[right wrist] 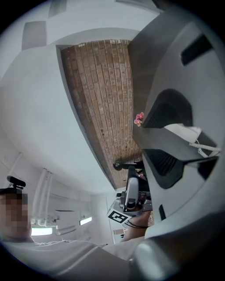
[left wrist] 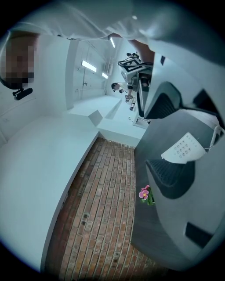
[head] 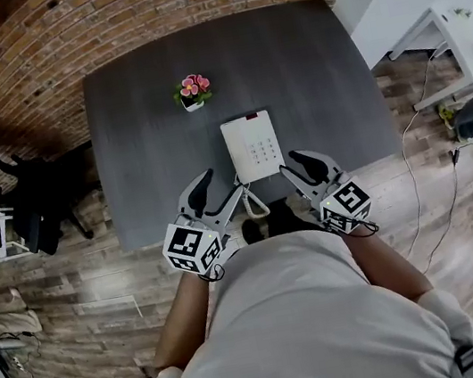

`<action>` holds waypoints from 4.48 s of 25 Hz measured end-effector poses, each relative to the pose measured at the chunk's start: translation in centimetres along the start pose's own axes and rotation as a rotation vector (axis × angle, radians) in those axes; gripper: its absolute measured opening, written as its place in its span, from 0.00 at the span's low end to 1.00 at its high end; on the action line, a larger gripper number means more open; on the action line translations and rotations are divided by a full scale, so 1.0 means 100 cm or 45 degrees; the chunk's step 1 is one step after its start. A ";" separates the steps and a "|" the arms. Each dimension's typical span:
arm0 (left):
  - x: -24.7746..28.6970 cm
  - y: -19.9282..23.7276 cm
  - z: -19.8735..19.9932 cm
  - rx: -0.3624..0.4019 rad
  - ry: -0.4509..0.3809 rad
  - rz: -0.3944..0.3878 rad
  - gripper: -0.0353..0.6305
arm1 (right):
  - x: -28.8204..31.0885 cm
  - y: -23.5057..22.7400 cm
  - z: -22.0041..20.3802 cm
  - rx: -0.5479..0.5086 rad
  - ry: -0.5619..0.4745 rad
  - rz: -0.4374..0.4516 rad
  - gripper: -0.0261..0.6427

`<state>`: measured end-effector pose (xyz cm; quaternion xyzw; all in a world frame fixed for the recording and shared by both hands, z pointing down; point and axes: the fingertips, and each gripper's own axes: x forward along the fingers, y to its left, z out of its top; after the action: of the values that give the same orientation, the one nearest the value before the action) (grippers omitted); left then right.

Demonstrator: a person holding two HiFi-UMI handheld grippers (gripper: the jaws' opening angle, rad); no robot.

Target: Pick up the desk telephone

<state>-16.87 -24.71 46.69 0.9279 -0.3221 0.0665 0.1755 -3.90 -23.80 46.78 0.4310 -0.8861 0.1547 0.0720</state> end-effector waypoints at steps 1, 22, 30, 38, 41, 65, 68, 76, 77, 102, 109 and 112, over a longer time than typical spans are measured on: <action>0.004 0.004 -0.002 -0.009 0.007 0.006 0.51 | 0.003 -0.005 -0.002 0.000 0.008 0.004 0.27; 0.097 0.064 -0.120 -0.300 0.373 0.061 0.55 | 0.060 -0.098 -0.095 0.038 0.407 0.139 0.27; 0.119 0.089 -0.175 -0.444 0.474 0.035 0.58 | 0.079 -0.135 -0.158 0.144 0.571 0.146 0.27; 0.133 0.106 -0.217 -0.487 0.574 0.027 0.61 | 0.094 -0.151 -0.211 0.220 0.733 0.209 0.27; 0.138 0.112 -0.224 -0.526 0.574 0.024 0.61 | 0.098 -0.152 -0.225 0.245 0.782 0.239 0.27; 0.157 0.109 -0.233 -0.766 0.453 -0.212 0.60 | 0.109 -0.144 -0.240 0.649 0.706 0.419 0.18; 0.158 0.109 -0.233 -0.788 0.436 -0.221 0.61 | 0.109 -0.144 -0.240 0.708 0.689 0.426 0.17; 0.156 0.110 -0.229 -0.808 0.405 -0.187 0.57 | 0.109 -0.144 -0.238 0.752 0.689 0.428 0.15; 0.156 0.110 -0.229 -0.812 0.409 -0.181 0.56 | 0.109 -0.144 -0.239 0.761 0.694 0.422 0.15; 0.080 0.062 -0.146 -0.694 0.296 -0.206 0.54 | 0.057 -0.071 -0.157 0.729 0.499 0.374 0.14; 0.077 0.060 -0.130 -0.685 0.284 -0.243 0.54 | 0.053 -0.067 -0.140 0.713 0.466 0.343 0.14; 0.074 0.058 -0.127 -0.684 0.280 -0.255 0.54 | 0.050 -0.064 -0.136 0.714 0.451 0.322 0.14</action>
<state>-14.83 -28.53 61.85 0.8627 -0.2141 0.0614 0.4540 -2.08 -26.64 62.27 0.2873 -0.8292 0.4720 0.0838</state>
